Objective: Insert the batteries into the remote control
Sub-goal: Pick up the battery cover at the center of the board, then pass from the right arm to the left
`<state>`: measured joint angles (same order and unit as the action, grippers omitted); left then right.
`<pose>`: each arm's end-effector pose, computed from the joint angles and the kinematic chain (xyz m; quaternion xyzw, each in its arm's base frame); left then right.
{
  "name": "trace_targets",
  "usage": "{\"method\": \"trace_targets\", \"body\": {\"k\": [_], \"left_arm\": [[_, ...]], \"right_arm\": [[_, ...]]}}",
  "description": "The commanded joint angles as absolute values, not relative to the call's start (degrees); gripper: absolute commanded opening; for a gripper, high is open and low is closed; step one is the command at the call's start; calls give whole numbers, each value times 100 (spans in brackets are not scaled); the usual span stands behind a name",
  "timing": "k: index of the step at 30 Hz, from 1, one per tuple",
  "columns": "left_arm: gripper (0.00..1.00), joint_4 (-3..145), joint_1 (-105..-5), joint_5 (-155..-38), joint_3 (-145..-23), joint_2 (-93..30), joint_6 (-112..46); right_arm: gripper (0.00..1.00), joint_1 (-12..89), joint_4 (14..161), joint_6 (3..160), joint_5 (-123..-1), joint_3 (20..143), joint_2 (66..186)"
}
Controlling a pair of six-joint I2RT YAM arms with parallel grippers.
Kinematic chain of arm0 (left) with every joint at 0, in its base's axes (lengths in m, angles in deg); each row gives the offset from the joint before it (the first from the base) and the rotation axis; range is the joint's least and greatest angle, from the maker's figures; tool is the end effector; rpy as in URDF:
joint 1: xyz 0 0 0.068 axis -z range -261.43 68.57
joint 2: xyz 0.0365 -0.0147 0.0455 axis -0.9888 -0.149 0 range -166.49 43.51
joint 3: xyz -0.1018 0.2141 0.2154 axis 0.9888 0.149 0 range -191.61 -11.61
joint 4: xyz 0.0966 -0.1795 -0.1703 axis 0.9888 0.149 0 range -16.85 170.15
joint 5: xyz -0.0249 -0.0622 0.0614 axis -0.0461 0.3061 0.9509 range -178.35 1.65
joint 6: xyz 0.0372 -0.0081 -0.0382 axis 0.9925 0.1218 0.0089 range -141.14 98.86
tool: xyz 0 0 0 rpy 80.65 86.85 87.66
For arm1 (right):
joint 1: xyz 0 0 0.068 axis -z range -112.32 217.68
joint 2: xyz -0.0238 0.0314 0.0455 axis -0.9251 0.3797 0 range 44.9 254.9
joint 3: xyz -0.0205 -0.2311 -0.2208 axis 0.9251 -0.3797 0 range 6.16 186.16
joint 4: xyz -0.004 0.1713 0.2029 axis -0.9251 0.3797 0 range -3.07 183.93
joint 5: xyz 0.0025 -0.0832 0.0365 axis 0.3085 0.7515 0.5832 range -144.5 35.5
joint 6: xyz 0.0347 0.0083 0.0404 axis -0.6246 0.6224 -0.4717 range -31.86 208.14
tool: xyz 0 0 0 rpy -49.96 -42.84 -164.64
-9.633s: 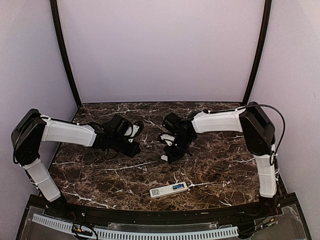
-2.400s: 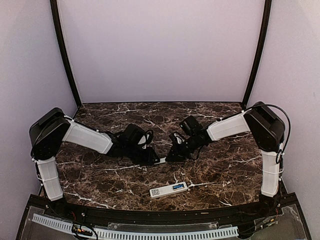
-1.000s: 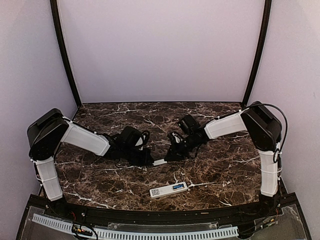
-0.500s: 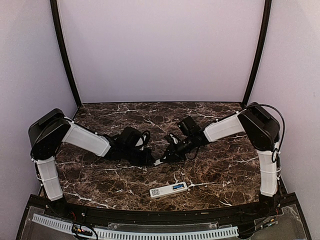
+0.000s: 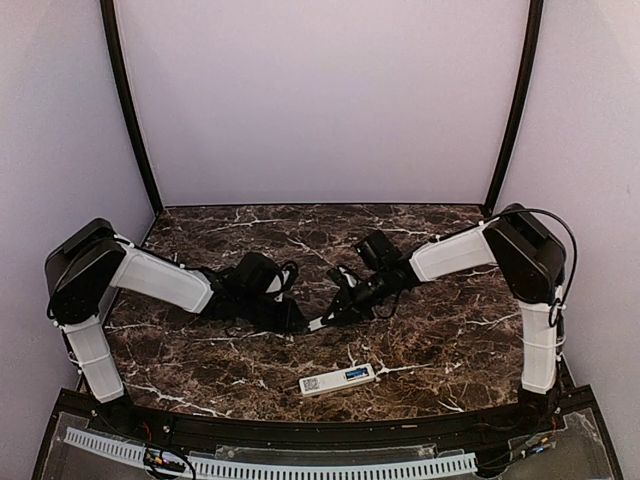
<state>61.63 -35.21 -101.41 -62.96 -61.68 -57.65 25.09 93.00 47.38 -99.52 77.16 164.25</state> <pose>0.2557 -0.2784 0.1763 0.1227 0.9016 -0.3435 0.2326 0.3081 0.3174 0.1591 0.1311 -0.8777 -0.4599 0.0316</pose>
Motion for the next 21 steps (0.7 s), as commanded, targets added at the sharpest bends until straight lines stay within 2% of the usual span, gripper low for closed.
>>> {"method": "trace_targets", "body": {"k": [1,6,9,13,19,21], "left_arm": [[21,7060,-3496,-9753,-6283,-5230,-4940],[31,7051,-3494,-10315,-6324,-3974,-3544],[32,7228,-3494,-10862,-6403,-3310,-2843],[35,7401,-3477,-10985,-6417,-2664,-2358],[52,7451,-3382,-11358,-6538,-2267,-1845],[61,7416,-3328,-11561,-6611,-2270,-1792]], "right_arm": [[0,2524,9880,5688,-9978,7966,15804],[0,2520,10767,6890,-10039,8317,15198],[0,2503,11202,7585,-9973,8483,14690],[0,2394,11320,8244,-9704,8501,13858],[0,2260,11157,8775,-9614,8347,12930],[0,2223,11072,8918,-9756,8304,12764]]}}
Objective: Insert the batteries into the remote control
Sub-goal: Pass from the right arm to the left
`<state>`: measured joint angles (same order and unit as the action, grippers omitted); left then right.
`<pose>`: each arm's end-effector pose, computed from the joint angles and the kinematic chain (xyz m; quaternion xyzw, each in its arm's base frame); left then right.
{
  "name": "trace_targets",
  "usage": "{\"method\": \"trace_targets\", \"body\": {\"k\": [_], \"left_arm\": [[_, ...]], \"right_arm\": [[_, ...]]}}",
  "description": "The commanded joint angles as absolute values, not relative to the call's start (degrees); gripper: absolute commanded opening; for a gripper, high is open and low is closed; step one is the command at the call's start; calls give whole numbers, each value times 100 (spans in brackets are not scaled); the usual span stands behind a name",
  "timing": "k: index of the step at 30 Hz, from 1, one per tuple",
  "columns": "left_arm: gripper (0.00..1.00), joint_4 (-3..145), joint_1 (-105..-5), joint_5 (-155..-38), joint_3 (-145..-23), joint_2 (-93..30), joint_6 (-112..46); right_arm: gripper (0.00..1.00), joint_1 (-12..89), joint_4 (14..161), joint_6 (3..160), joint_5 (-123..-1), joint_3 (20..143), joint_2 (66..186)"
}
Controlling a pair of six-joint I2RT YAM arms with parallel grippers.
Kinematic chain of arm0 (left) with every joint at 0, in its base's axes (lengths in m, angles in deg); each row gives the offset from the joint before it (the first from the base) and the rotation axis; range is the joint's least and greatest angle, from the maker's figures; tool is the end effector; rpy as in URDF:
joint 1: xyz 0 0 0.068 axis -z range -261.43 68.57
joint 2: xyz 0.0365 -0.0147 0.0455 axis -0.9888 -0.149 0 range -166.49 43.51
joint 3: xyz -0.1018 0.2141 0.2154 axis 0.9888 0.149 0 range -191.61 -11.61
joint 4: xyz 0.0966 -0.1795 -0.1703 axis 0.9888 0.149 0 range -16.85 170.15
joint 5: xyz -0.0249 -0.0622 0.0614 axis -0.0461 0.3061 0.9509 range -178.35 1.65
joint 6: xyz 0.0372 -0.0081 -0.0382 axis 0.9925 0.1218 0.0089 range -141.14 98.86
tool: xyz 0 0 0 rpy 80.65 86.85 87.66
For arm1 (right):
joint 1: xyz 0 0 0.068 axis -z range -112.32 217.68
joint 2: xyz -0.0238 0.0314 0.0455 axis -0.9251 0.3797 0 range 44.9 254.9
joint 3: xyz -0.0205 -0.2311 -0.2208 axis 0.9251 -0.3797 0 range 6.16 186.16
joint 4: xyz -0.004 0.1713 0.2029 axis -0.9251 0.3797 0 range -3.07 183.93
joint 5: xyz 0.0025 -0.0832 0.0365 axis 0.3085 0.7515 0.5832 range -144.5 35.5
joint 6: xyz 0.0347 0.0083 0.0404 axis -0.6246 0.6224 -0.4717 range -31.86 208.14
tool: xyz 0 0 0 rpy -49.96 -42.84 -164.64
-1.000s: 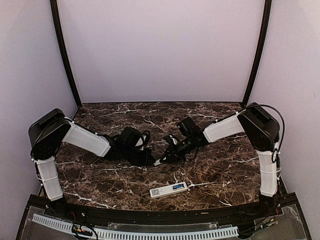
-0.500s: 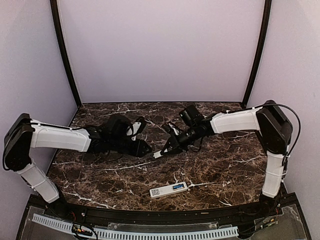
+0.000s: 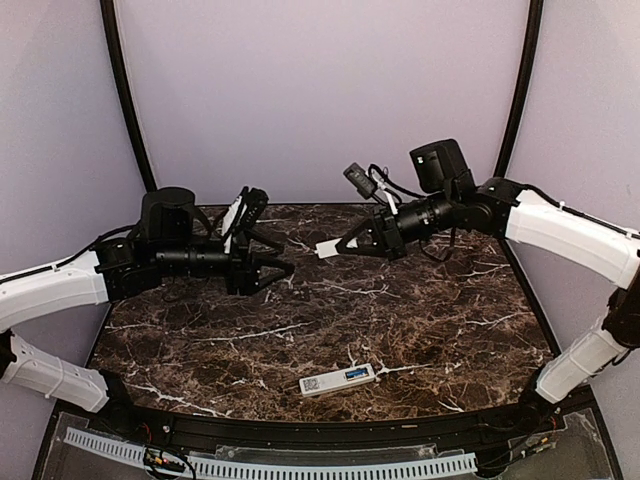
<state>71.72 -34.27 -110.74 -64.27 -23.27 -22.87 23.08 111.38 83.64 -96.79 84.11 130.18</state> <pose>0.1651 -0.1980 0.3749 0.4076 0.6598 -0.3917 0.4951 0.2214 0.2519 0.4001 -0.4443 0.7053 0.4752 0.2818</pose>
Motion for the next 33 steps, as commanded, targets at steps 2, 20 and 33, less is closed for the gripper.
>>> {"method": "trace_targets", "body": {"k": [2,20,33], "left_arm": [[71,7359,-3260,-11810,-6708,-2310,-1759],[46,6899,-3165,-12577,-7870,-3139,-2213],[40,7043,-3081,-12467,-8082,-3172,-1805]], "right_arm": [[0,2172,10958,9067,-9863,8298,12633],[0,2039,9753,10457,-9996,8121,12195],[0,2031,9764,10446,-10038,8236,12320]]}}
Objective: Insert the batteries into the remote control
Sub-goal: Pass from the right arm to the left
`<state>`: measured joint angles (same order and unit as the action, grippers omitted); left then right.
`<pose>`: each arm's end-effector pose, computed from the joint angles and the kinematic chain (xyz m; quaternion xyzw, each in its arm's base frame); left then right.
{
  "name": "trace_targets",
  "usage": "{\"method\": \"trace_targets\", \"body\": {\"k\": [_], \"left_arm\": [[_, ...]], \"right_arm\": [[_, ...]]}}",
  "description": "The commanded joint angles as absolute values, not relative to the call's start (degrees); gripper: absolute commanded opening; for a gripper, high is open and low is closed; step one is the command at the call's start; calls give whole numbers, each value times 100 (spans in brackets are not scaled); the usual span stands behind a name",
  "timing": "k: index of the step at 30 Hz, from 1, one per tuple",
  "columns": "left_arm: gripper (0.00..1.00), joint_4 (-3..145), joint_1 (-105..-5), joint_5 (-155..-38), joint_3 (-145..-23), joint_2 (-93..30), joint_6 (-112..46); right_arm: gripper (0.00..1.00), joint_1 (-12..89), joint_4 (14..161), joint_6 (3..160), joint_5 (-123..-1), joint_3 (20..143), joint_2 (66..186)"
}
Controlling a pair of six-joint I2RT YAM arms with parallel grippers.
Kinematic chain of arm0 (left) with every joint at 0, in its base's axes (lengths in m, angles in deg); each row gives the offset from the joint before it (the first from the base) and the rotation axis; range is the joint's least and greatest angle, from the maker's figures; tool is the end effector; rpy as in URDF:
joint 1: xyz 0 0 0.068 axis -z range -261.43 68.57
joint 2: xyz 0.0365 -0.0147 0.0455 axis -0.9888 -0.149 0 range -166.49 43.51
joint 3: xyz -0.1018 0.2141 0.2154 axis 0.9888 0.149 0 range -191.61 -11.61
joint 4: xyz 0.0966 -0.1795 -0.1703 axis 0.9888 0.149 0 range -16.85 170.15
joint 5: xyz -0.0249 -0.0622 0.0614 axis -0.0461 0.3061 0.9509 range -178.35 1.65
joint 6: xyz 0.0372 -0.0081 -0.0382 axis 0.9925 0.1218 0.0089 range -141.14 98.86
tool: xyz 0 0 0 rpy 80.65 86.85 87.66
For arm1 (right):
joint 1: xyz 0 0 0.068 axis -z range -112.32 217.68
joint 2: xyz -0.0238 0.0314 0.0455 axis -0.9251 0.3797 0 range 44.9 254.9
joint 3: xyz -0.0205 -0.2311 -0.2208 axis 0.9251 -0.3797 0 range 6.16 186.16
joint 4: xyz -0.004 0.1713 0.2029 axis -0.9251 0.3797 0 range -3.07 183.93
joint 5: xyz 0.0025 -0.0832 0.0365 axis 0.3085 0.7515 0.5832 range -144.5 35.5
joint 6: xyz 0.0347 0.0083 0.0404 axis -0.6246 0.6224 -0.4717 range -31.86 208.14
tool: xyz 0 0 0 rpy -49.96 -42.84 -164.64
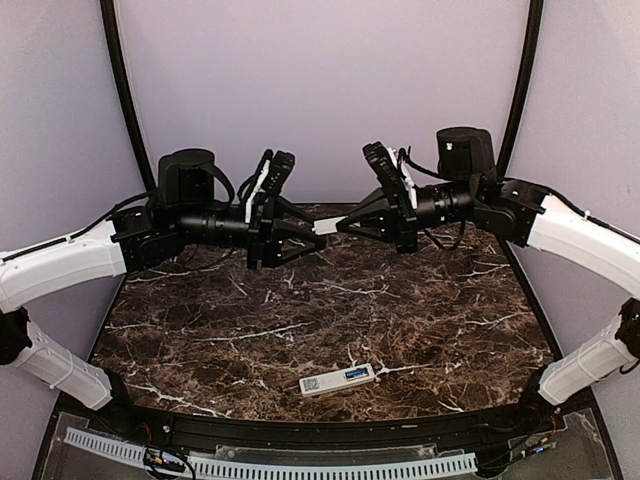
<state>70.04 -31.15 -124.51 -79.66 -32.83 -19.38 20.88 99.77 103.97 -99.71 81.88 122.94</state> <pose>0.1780 -0.2471 0.4316 0.4960 0.5389 -0.4724 0.4903 0.1886 0.2377 0.4435 -0.5807 0.5050 0.4439 0.4591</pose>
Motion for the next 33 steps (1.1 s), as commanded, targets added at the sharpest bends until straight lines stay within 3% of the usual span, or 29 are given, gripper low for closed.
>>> {"method": "trace_targets", "body": {"k": [1,13,17,26,33], "left_arm": [[40,7030,-3081,-12430,-8053,-3131,-1773],[46,7053,-3080,-12244,-8021,-3068,-1375],[36,7022,-3080,-12423,-8115,-3157,-1436],[2,6965,-3080,-12340,-8189,-3243,-1498],[0,6966,-3078,-12199,-8171,-3236,-1468]], "right_arm": [[0,2031,9745,10460,-10034,8248,12317],[0,2031,9686,10471,-10080,8306,12372],[0,2031,9584,10474,-10108,8222,12311],[0,2027,9632,10466,-10113,8177,12295],[0,2014,9597,10406,-10109,8131,12310]]}}
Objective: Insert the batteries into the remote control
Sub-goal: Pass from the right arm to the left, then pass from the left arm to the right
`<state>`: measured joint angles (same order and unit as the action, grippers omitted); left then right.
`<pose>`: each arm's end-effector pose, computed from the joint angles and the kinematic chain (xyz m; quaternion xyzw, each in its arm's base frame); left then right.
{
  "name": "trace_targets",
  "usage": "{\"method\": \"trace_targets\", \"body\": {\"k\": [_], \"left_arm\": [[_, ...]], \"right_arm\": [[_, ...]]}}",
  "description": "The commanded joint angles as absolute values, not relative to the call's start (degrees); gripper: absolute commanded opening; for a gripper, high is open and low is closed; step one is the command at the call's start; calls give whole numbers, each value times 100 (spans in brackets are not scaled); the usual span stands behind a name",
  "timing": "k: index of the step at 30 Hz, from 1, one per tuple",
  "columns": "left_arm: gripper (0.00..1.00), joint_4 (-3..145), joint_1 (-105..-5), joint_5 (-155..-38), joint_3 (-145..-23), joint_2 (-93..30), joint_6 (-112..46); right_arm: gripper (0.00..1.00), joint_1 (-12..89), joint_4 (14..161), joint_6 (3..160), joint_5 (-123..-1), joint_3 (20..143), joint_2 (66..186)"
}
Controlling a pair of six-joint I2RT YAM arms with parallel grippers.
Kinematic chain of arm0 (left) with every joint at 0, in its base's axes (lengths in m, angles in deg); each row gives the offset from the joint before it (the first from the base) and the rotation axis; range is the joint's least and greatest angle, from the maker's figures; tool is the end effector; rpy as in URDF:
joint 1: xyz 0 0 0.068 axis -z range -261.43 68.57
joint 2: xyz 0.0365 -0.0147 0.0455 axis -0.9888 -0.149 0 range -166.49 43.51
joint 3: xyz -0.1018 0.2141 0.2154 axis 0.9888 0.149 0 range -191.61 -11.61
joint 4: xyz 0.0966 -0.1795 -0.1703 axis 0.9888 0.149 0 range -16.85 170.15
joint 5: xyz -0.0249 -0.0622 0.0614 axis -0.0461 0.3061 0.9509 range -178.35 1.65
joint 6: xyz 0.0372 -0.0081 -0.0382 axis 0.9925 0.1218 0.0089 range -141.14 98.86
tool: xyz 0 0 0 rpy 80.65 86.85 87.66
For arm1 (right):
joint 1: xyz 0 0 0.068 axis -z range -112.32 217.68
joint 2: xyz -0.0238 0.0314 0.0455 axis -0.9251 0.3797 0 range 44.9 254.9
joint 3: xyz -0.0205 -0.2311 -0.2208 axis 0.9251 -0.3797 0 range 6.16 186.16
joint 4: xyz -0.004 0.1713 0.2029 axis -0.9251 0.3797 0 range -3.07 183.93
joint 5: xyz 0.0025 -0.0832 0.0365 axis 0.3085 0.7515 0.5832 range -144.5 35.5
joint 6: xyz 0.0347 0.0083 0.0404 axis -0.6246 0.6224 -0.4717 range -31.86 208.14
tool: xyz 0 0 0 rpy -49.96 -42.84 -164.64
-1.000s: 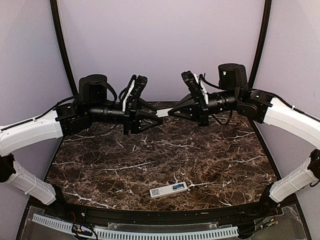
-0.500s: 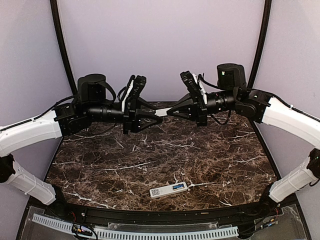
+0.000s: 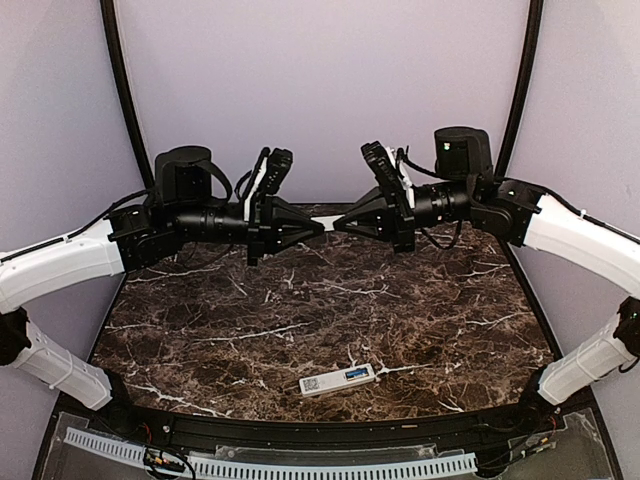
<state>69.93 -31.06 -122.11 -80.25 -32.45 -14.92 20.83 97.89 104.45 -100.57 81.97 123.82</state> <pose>0.1776 -0.2455 0.4373 0.5062 0.5229 -0.4421 0.5243 0.1919 0.2421 0.4429 -0.5851 0.4920 0.4467 0.4649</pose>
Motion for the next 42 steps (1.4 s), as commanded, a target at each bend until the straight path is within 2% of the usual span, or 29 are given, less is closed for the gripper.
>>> {"method": "trace_targets", "body": {"k": [1,2,6,9,10,12,13,17,20,28,35,39,42], "left_arm": [[0,6958,-3079,-12182,-8160,-3226,-1431],[0,6956,-3074,-12124,-8125,-3186,-1399],[0,7185,-3065,-11696,-7999,-2996,-758],[0,7902,-2993,-11062,-8053,-2936,437],[0,8052,-2958,-10955,-8065,-2924,1029],[0,8425,-2799,-10596,-8027,-2872,1984],[0,8511,-2661,-10339,-7916,-2842,2269],[0,8370,-2431,-9983,-7565,-2508,3477],[0,8357,-2296,-9872,-7439,-2373,4037],[0,8335,-1692,-9192,-7328,-2419,4706],[0,8185,-1613,-9011,-7212,-2411,4693],[0,8174,-1597,-9039,-7201,-2420,4658],[0,8165,-1595,-9025,-7207,-2466,4662]], "right_arm": [[0,2013,9608,10382,-10104,8135,12310],[0,2013,9654,10352,-10085,8161,12311],[43,2062,10081,10173,-10036,8469,12287],[65,2178,10737,10235,-10217,8899,12267],[69,2212,10945,10237,-10194,9020,12257],[94,2249,11301,10216,-9921,9170,12240],[98,2258,11449,10209,-9762,9232,12253],[98,2260,12561,10499,-9983,9931,12658],[89,2228,13063,10533,-10276,10198,12959],[87,1767,13441,10983,-10014,10439,13521],[82,1361,13992,11366,-9823,10632,14013],[73,1337,13891,11280,-9830,10522,14062],[61,1328,13908,11272,-9881,10494,14088]]}}
